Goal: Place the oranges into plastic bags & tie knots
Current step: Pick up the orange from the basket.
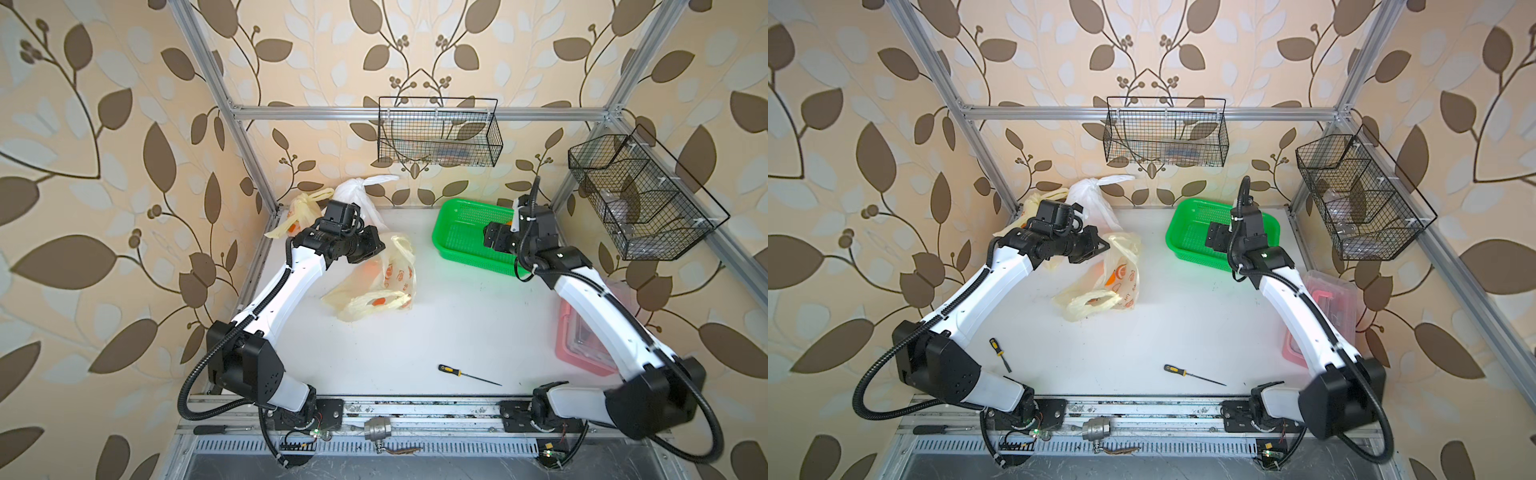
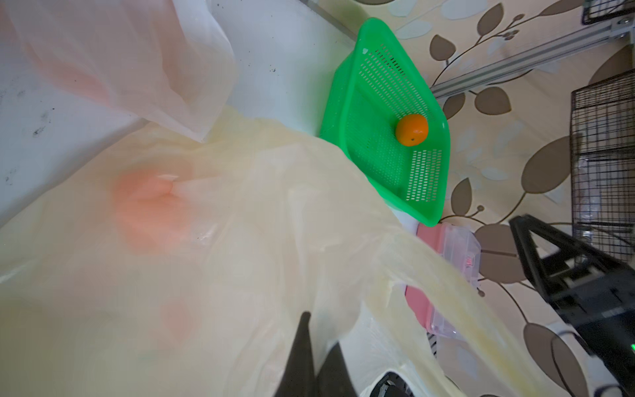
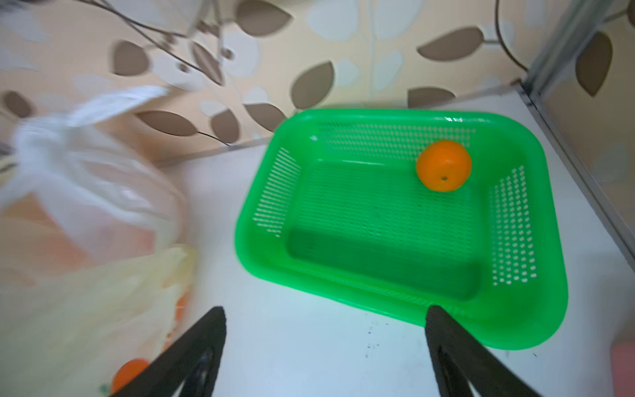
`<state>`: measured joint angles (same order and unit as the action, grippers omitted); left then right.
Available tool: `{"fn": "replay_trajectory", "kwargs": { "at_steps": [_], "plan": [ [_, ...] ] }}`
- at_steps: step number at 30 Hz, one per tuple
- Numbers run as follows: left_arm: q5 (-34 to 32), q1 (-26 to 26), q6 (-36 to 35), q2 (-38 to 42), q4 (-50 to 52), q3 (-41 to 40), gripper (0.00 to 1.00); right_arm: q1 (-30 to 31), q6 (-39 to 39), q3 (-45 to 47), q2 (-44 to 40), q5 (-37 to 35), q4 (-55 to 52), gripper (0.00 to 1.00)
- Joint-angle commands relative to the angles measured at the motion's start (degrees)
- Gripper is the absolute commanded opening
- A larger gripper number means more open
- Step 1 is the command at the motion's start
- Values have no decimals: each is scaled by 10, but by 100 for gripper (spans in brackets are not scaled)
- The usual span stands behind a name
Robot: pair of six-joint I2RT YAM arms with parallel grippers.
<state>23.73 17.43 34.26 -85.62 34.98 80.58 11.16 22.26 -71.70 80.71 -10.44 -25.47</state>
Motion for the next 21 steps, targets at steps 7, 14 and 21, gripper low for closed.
{"fn": "replay_trajectory", "kwargs": {
  "at_steps": [7,14,21],
  "plan": [
    [6,24,-27,-29,16,65,0,-103,-4,-146,257,-42,20,90],
    [10,29,-2,-36,12,73,0,-139,-33,-293,419,-22,8,94],
    [-7,43,7,-39,27,94,0,-155,-69,-405,519,-24,-32,95]
  ]
}}
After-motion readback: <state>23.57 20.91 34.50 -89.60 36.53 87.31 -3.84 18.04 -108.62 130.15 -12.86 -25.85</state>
